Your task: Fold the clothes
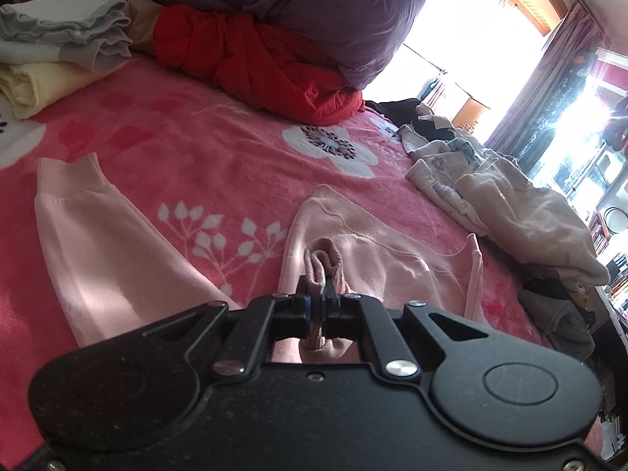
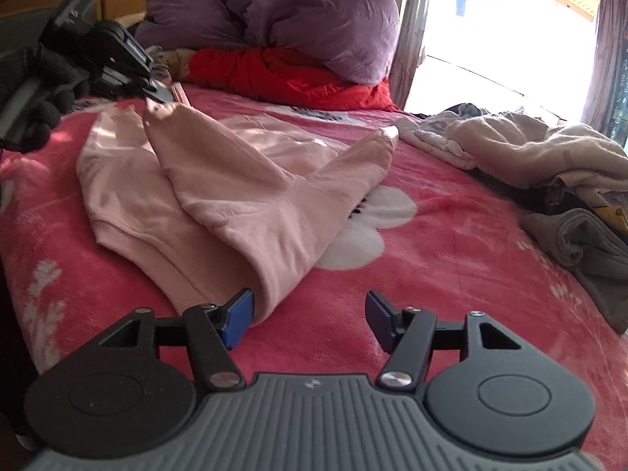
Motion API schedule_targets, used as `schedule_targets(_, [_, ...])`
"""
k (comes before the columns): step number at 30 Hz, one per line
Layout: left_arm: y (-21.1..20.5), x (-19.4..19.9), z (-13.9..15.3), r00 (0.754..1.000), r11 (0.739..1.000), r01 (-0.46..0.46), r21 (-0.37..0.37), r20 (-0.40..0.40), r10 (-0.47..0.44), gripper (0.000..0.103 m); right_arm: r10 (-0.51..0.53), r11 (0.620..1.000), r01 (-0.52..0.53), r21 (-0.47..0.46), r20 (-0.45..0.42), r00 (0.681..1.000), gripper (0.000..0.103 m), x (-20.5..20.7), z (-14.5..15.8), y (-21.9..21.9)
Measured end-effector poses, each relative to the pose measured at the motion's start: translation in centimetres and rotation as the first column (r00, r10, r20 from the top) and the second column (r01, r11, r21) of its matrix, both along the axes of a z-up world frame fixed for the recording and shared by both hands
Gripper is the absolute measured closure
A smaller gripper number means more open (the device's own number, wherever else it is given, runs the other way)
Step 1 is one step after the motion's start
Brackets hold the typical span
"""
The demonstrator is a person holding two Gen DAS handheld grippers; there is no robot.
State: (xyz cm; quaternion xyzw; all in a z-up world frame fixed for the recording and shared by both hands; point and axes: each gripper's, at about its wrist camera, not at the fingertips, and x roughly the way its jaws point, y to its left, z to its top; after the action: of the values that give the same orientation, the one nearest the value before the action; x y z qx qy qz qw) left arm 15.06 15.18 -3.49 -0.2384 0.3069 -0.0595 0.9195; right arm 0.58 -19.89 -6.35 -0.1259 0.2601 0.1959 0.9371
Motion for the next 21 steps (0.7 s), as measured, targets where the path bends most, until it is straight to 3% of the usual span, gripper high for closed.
schedule_targets(3, [-0.1, 0.0, -0.1, 1.000, 1.000, 0.000, 0.006, -0.006, 0.000, 0.101, 0.046, 0.995, -0.049, 0.088, 0.041, 0.998, 0.042, -0.5, 1.3, -0.6])
schedule_targets(6, [-0.1, 0.2, -0.1, 1.000, 1.000, -0.003, -0.003, -0.005, 0.003, 0.101, 0.029, 0.981, -0.042, 0.188, 0.070, 0.997, 0.050, 0.5, 2.6, -0.8])
schedule_targets(9, [0.0, 0.2, 0.1, 1.000, 1.000, 0.003, -0.027, -0.005, -0.003, 0.101, 0.016, 0.959, -0.029, 0.281, 0.046, 0.999, 0.069, 2.6, 2.8, -0.4])
schedule_targets(10, [0.2, 0.1, 0.1, 1.000, 0.998, 0.008, -0.061, -0.007, -0.009, 0.101, 0.011, 0.957, -0.016, 0.289, 0.016, 1.000, 0.074, 3.6, 2.3, 0.0])
schedule_targets(14, [1.5, -0.2, 1.0, 1.000, 0.978, 0.018, -0.208, -0.008, -0.020, 0.101, 0.021, 0.981, 0.007, 0.195, -0.142, 0.990, 0.077, 5.9, -1.3, 1.9])
schedule_targets(18, [2.4, -0.5, 2.6, 0.999, 0.940, 0.031, -0.339, 0.029, -0.023, 0.101, 0.064, 0.982, -0.033, 0.187, -0.162, 0.985, 0.078, 5.2, -1.7, 1.5])
schedule_targets(21, [1.9, 0.4, 2.5, 1.000, 0.962, 0.007, -0.273, 0.013, -0.004, 0.101, 0.065, 0.979, -0.029, 0.201, -0.172, 0.983, 0.078, 4.8, -2.1, 0.8])
